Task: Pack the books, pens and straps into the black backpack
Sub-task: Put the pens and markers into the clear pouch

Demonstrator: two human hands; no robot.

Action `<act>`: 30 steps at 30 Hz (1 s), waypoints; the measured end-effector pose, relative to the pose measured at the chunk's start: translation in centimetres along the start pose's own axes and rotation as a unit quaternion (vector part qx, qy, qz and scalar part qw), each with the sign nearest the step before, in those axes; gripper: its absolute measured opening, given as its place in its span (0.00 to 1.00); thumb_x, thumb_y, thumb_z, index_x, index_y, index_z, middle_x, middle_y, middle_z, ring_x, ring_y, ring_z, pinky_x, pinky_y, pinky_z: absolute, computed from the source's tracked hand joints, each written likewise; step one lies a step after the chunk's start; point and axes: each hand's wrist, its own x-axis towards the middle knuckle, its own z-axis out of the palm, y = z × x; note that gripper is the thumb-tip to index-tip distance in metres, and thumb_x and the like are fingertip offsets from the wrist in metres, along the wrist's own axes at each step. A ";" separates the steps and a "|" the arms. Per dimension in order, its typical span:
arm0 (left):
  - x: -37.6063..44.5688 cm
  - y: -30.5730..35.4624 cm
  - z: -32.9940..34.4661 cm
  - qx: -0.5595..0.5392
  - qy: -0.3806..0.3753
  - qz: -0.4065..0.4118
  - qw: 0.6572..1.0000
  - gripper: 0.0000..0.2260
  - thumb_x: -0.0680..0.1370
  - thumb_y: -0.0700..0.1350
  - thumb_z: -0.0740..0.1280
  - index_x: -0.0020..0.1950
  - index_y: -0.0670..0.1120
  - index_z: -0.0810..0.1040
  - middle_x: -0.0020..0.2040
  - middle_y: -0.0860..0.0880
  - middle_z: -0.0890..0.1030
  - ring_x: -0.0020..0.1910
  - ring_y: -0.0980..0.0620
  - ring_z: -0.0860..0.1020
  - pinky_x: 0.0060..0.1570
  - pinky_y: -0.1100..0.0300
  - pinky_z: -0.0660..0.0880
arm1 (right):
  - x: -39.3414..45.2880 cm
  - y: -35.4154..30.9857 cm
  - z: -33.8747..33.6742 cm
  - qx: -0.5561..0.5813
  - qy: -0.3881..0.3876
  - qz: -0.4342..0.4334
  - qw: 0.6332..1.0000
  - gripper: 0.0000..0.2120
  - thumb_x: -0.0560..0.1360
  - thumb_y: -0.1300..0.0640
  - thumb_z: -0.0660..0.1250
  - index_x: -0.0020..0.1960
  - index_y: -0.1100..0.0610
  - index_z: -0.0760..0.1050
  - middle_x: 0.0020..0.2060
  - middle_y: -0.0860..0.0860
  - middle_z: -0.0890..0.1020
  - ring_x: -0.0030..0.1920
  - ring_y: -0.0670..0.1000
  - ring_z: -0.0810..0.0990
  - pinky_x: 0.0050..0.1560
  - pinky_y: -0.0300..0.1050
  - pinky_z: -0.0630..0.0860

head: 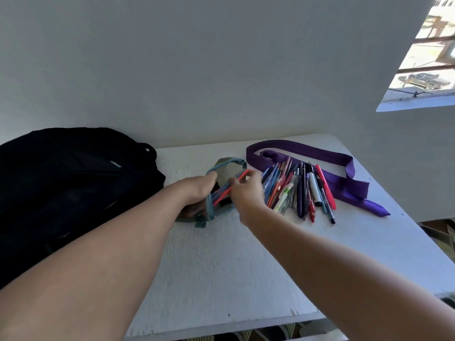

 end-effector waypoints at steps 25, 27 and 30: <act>0.6 1.8 -0.6 0.047 -0.004 -0.017 0.999 0.33 0.84 0.63 0.41 0.83 0.45 0.58 0.82 0.39 0.58 0.79 0.39 0.61 0.73 0.48 0.61 | 3.4 -1.1 -5.8 -0.438 -0.185 -0.271 0.837 0.25 0.85 0.57 0.65 0.81 0.51 0.67 0.67 0.51 0.82 0.64 0.51 0.81 0.62 0.41 0.75; 0.9 1.5 -0.6 0.038 -0.007 -0.024 0.999 0.33 0.84 0.63 0.41 0.81 0.45 0.63 0.77 0.36 0.67 0.72 0.37 0.69 0.64 0.48 0.67 | 2.7 -1.2 -5.1 -0.461 -0.216 -0.286 0.812 0.25 0.85 0.56 0.63 0.81 0.50 0.65 0.67 0.53 0.81 0.61 0.53 0.81 0.58 0.43 0.77; 1.3 0.6 -0.7 0.019 -0.024 -0.029 0.999 0.32 0.83 0.65 0.40 0.60 0.47 0.76 0.43 0.37 0.82 0.44 0.44 0.76 0.43 0.55 0.71 | 2.5 -0.9 -4.6 -0.410 -0.202 -0.328 0.827 0.25 0.83 0.57 0.66 0.79 0.50 0.67 0.66 0.54 0.80 0.60 0.53 0.80 0.61 0.48 0.78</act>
